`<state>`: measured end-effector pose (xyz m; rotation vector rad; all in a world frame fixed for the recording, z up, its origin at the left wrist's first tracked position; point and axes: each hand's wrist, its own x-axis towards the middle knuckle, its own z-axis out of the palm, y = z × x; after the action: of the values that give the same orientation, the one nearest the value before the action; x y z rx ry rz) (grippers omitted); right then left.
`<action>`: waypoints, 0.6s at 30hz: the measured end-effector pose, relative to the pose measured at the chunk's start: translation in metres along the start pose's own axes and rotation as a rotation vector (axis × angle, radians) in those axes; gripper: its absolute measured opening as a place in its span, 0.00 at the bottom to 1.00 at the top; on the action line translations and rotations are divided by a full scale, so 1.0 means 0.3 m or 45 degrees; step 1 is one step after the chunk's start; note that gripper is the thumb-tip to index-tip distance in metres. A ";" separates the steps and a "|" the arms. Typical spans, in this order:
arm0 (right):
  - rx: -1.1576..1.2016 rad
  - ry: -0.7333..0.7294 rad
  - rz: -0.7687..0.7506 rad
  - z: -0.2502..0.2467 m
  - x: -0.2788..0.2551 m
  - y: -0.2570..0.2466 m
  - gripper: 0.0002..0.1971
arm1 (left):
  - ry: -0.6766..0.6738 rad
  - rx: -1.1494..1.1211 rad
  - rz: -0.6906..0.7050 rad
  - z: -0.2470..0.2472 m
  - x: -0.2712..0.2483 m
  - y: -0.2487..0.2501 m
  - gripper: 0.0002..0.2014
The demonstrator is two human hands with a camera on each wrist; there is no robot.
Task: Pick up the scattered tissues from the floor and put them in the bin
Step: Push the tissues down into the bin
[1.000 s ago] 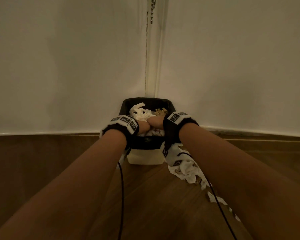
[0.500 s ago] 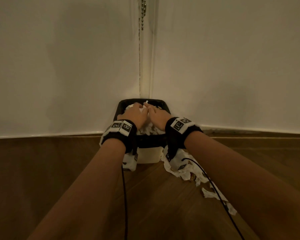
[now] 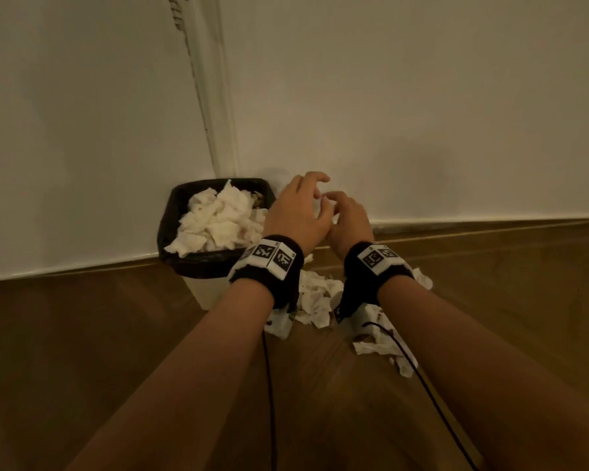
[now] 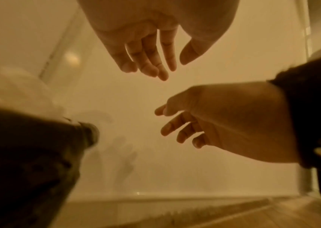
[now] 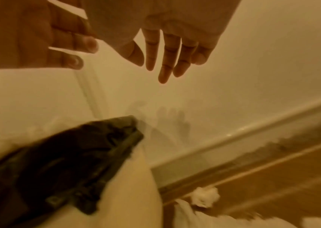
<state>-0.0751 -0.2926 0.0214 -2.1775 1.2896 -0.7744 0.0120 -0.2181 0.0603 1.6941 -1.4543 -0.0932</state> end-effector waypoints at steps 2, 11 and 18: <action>-0.041 -0.029 0.123 -0.010 -0.026 0.100 0.17 | -0.150 0.018 -0.050 0.075 -0.022 -0.013 0.17; -0.301 -0.398 0.424 0.031 -0.205 0.442 0.18 | -0.711 0.269 -0.418 0.361 -0.145 -0.182 0.14; -0.505 -0.497 0.408 0.100 -0.242 0.498 0.10 | -0.923 0.415 -0.319 0.501 -0.212 -0.246 0.08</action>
<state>-0.1750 -0.2890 -0.1147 -2.1791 1.6165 0.0400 -0.0362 -0.2535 -0.1084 2.2420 -1.8294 -0.7015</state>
